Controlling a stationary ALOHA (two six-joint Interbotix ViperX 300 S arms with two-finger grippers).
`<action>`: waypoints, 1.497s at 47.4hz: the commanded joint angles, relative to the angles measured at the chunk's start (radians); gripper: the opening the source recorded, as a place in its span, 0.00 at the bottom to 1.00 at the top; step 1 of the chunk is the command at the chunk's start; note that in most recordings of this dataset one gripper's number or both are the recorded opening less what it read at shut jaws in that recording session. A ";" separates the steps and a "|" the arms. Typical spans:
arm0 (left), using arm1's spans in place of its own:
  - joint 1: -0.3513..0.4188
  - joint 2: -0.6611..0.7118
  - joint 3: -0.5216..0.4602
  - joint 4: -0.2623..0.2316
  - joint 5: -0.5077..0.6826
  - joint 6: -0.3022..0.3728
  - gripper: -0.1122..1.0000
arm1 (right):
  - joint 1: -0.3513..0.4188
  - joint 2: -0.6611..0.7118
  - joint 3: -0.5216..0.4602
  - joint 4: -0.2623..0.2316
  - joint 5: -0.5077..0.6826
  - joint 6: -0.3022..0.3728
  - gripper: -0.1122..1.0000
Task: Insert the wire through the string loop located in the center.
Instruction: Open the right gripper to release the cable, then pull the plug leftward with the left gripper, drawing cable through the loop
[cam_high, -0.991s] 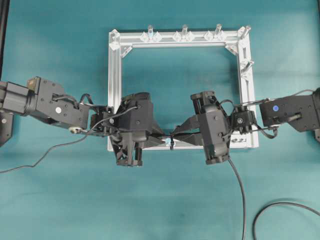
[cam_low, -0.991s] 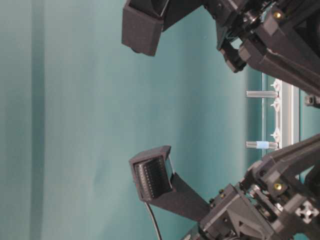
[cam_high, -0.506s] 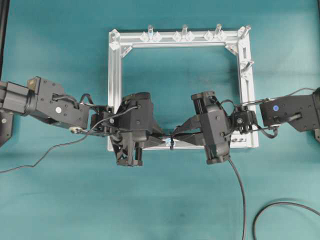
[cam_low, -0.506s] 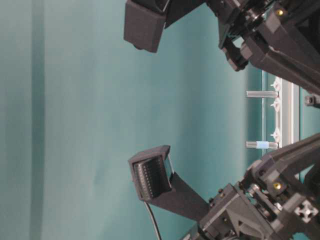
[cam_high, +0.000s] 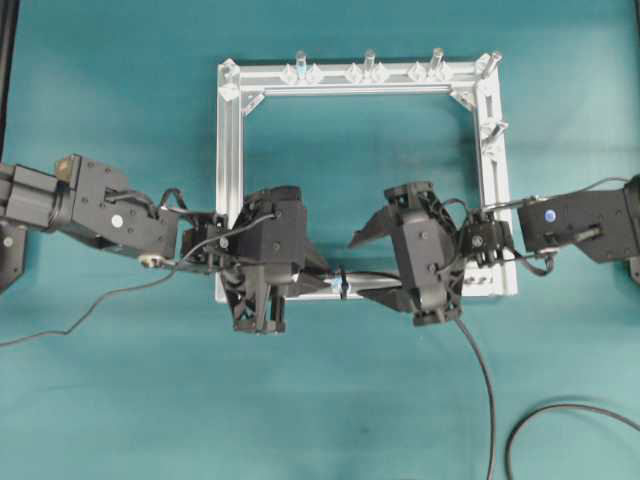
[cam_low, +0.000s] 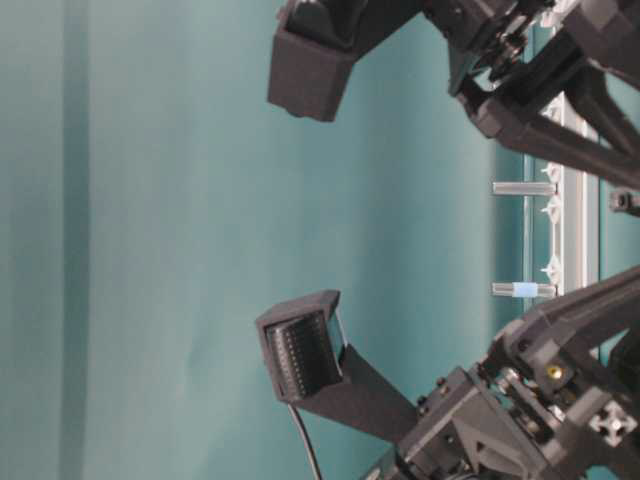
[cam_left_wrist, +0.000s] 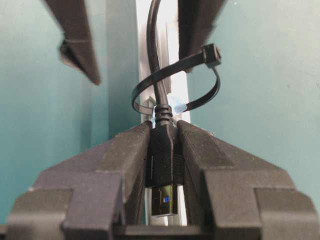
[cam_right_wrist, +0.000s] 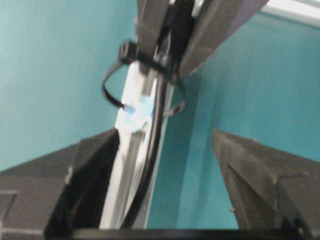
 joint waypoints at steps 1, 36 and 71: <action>-0.003 -0.028 -0.018 0.002 -0.005 -0.002 0.26 | 0.005 -0.029 -0.014 0.000 -0.002 0.003 0.79; -0.002 -0.169 0.106 0.002 0.003 -0.003 0.26 | 0.005 -0.072 0.025 0.000 0.009 0.003 0.79; -0.002 -0.353 0.258 0.003 0.101 -0.009 0.26 | 0.006 -0.075 0.025 0.000 0.020 0.005 0.79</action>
